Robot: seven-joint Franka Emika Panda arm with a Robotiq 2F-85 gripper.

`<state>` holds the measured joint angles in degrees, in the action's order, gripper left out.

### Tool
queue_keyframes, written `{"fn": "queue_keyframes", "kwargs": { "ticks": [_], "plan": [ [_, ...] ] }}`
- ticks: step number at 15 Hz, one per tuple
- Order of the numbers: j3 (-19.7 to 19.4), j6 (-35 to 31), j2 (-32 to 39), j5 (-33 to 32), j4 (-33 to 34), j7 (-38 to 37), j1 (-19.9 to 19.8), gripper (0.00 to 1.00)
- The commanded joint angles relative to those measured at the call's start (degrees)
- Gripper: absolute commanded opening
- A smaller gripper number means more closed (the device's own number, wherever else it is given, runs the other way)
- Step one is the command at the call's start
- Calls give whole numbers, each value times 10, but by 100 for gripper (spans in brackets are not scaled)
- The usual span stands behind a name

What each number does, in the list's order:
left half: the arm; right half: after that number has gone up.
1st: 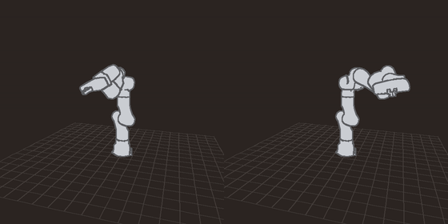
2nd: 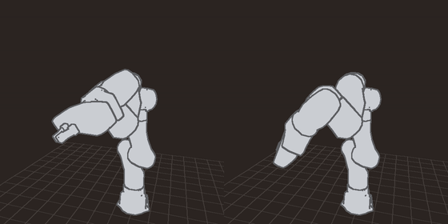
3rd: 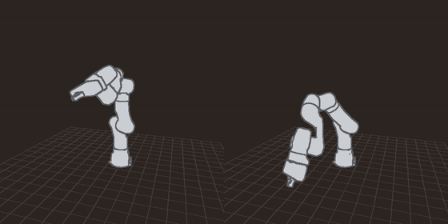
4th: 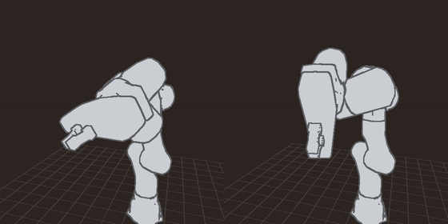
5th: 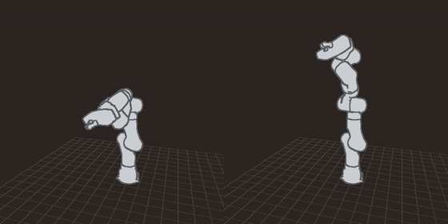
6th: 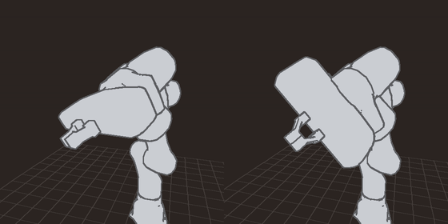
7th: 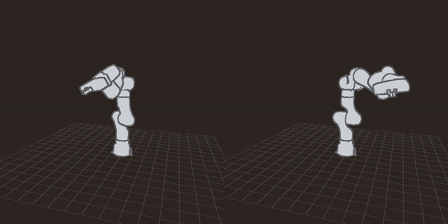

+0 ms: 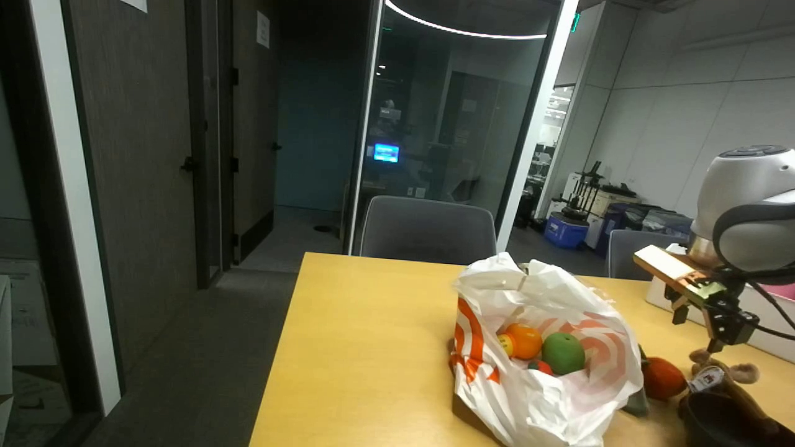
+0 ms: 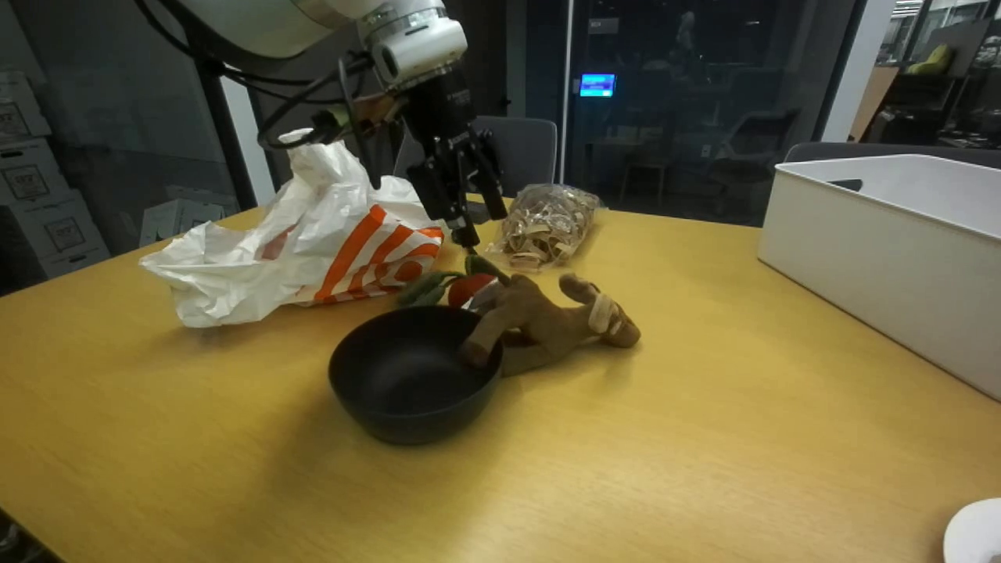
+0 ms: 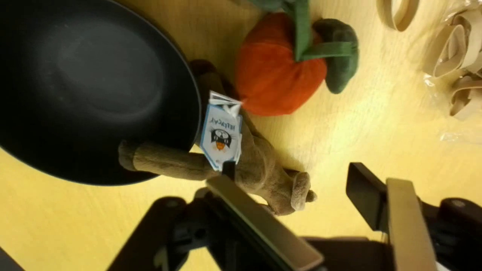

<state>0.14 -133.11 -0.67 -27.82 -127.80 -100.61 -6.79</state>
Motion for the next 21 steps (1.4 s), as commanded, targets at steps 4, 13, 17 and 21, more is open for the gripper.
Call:
{"fn": "queue_keyframes", "kwargs": {
  "ticks": [4, 13, 17, 21],
  "plan": [
    [3, -40, -126, 10, -62, 157, 30, 100],
    [67, -59, -151, 111, -56, 369, 97, 100],
    [73, -48, -151, 196, -34, 505, 131, 100],
    [77, -47, -126, 292, -13, 648, 158, 100]
  ]
}}
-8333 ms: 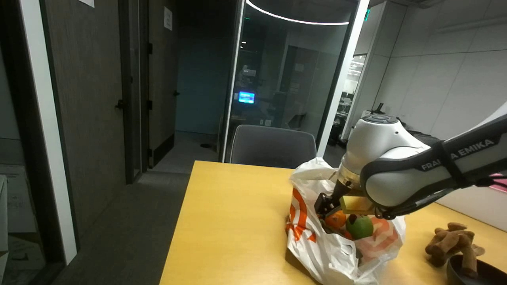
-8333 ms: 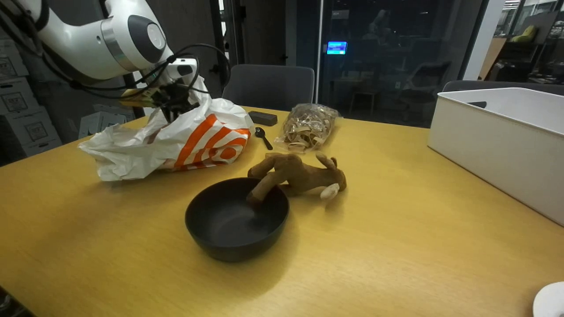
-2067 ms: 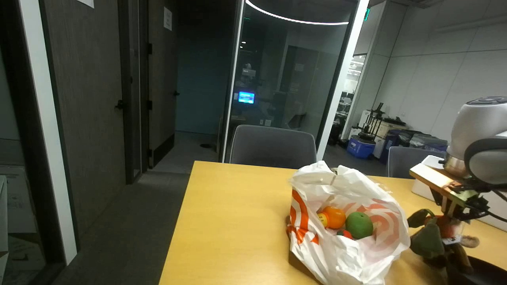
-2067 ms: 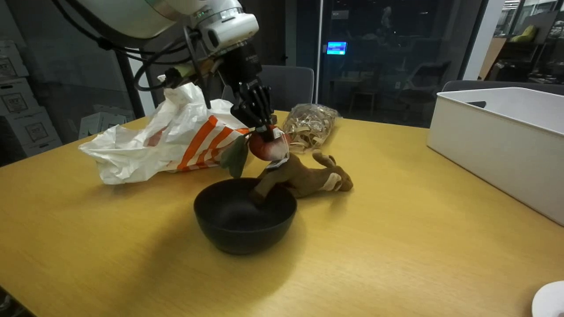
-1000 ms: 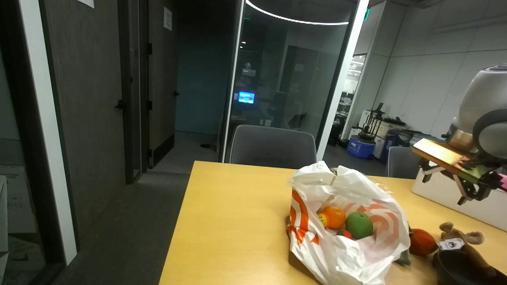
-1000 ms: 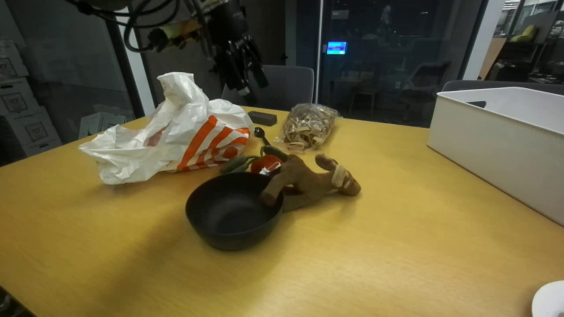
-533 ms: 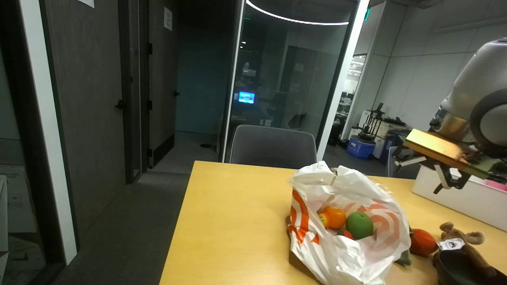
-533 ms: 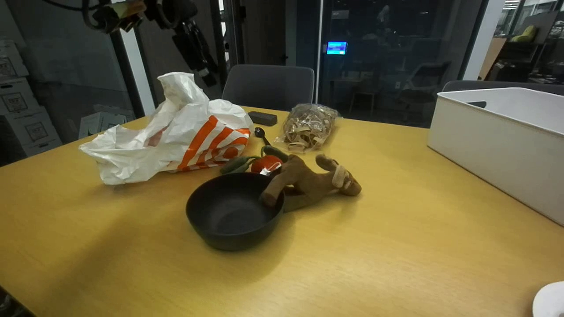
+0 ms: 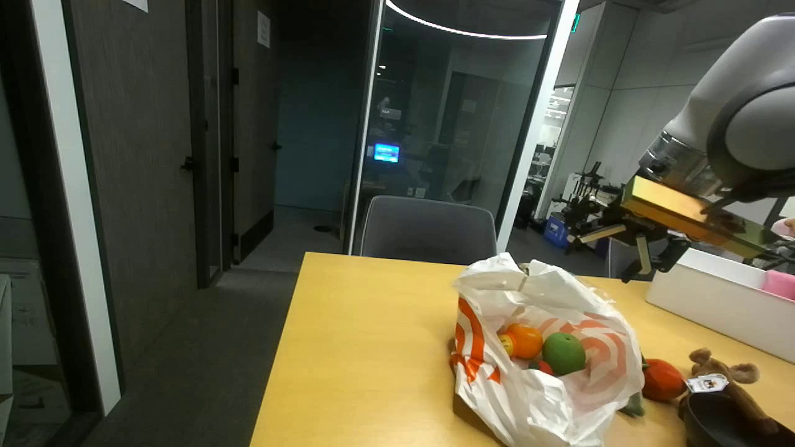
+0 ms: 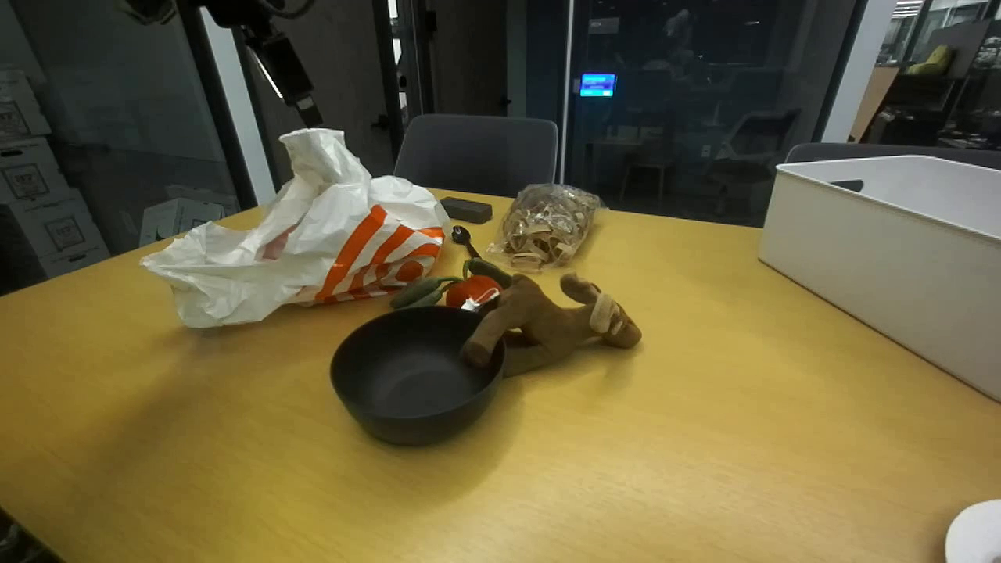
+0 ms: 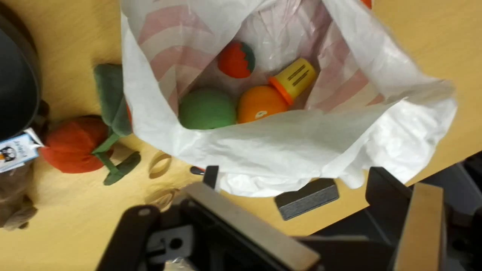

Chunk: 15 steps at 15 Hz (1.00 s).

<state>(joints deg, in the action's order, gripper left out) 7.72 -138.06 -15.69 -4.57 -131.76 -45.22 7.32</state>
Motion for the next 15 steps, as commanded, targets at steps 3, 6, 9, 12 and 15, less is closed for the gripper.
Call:
{"fn": "queue_keyframes", "kwargs": {
  "ticks": [3, 6, 9, 12, 15],
  "plan": [
    [3, -2, 64, 130, 43, 202, 34, 100],
    [0, 18, 112, 194, 64, 316, 43, 100],
    [2, 109, 152, 175, 90, 364, 29, 100],
    [-1, 208, 178, 112, 114, 337, 18, 100],
    [-1, 224, 206, 39, 129, 295, 18, 100]
  ]
}}
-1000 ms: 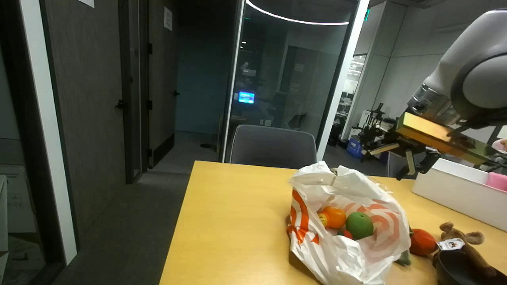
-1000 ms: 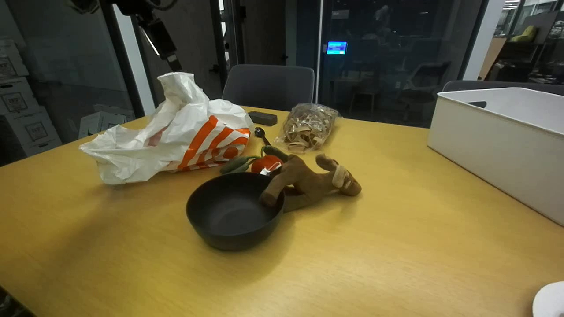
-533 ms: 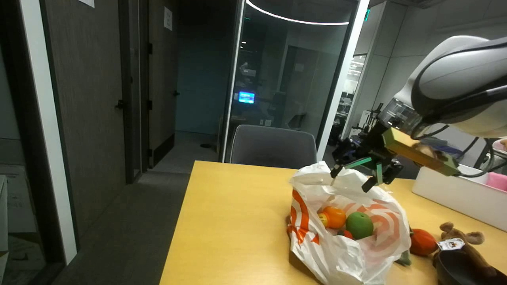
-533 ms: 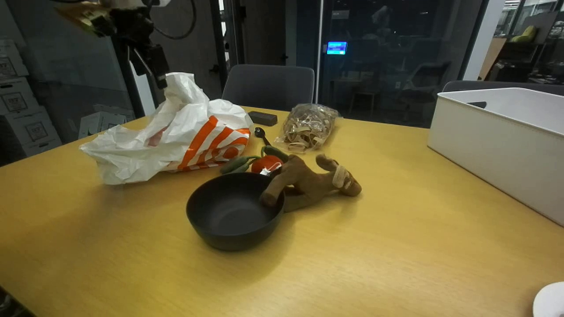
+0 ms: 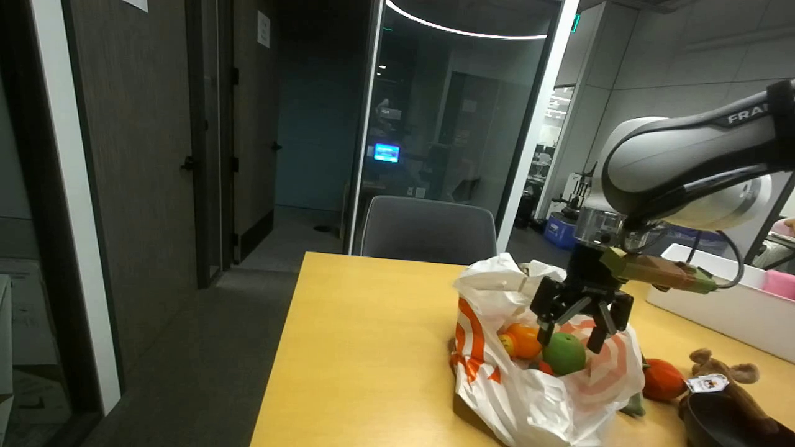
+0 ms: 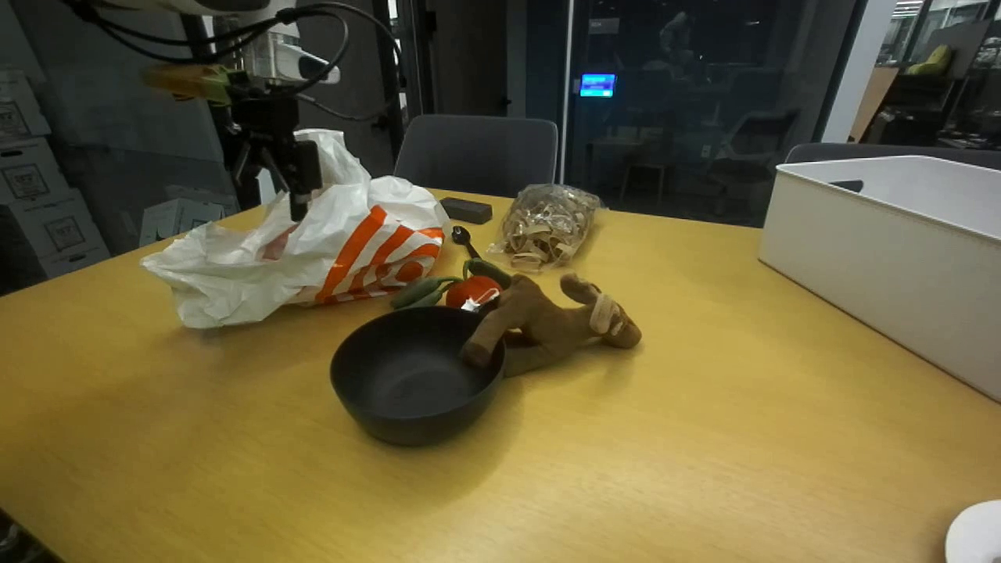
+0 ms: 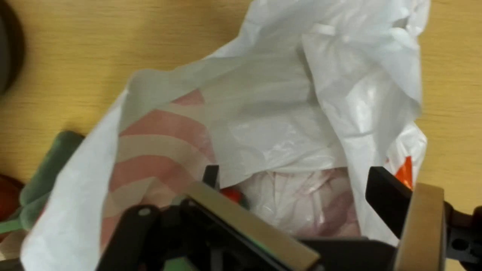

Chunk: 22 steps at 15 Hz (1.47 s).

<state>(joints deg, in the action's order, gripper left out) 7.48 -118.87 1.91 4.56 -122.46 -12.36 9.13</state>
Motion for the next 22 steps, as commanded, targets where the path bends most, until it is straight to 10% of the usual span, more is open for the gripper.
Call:
{"fn": "queue_keyframes", "kwargs": {
  "ticks": [1, 22],
  "plan": [
    [2, 34, 43, -70, 43, -52, 2, 100],
    [-91, -194, 133, -285, 31, -527, 30, 100]
  ]
}}
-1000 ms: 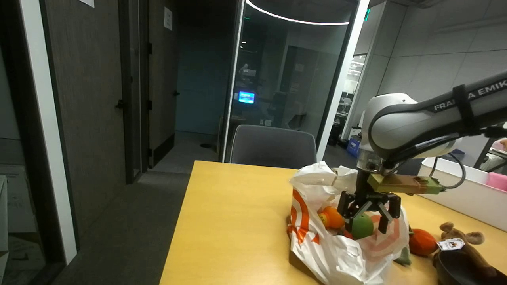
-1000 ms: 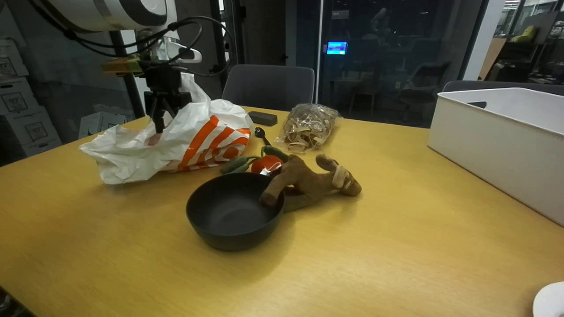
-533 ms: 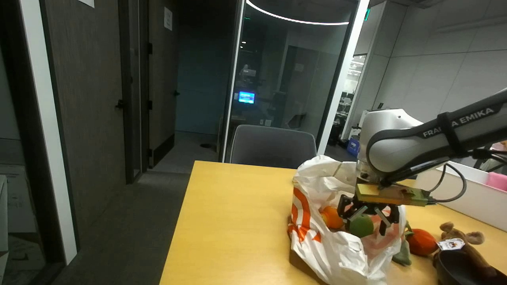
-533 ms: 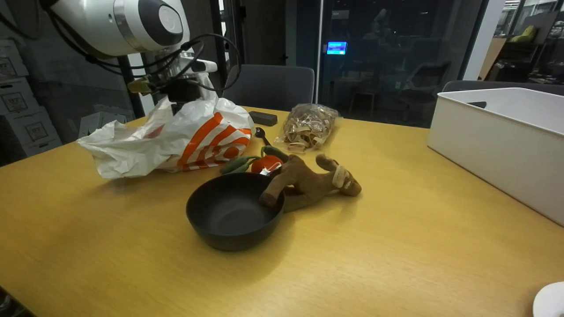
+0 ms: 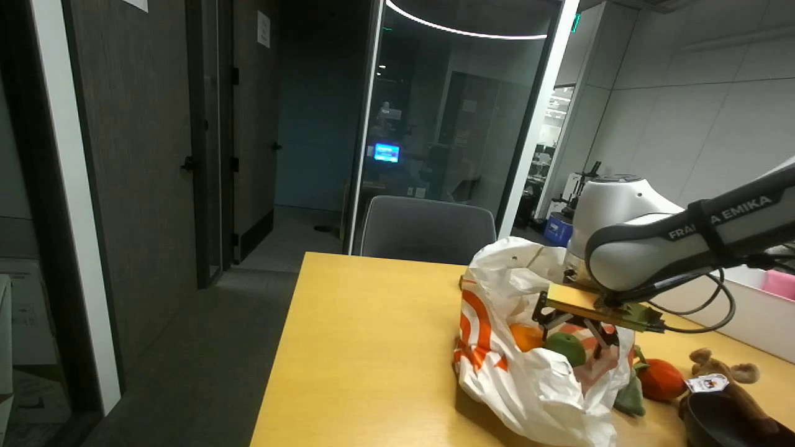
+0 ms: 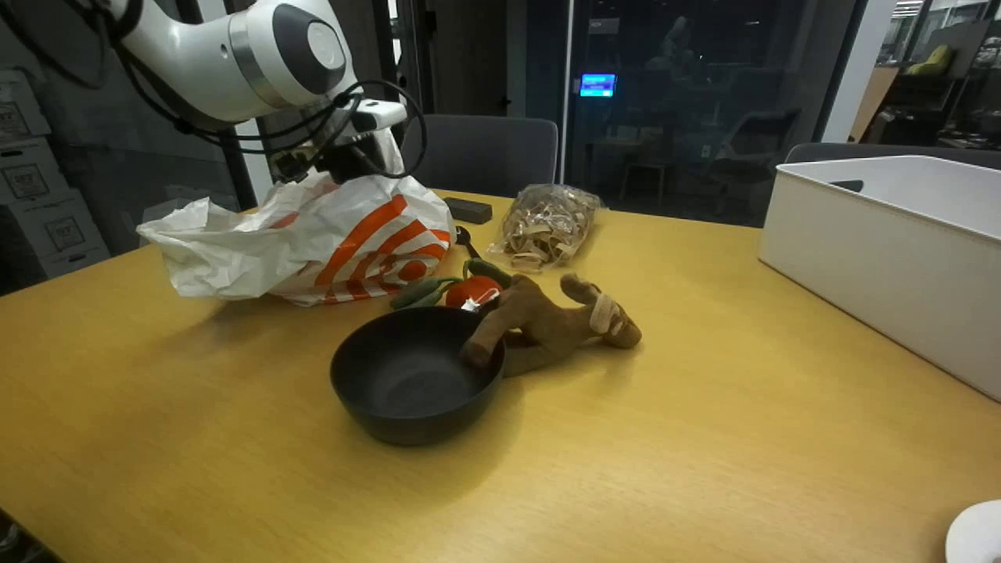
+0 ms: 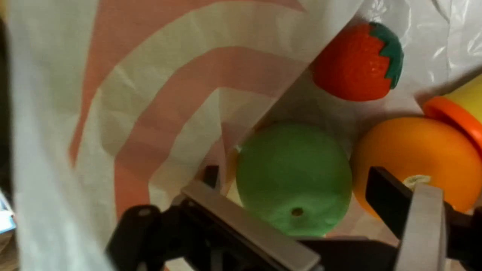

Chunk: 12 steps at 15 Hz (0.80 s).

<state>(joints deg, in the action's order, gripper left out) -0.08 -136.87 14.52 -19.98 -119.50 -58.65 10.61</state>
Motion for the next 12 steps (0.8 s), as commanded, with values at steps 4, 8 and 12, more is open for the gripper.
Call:
{"fn": "queue_keyframes", "kwargs": {
  "ticks": [4, 8, 12],
  "plan": [
    [-13, -15, 13, -46, -1, -93, 14, 74],
    [-11, -20, 3, -43, -6, -99, 12, 45],
    [-3, -51, -36, -16, -33, -52, -5, 43]
  ]
}}
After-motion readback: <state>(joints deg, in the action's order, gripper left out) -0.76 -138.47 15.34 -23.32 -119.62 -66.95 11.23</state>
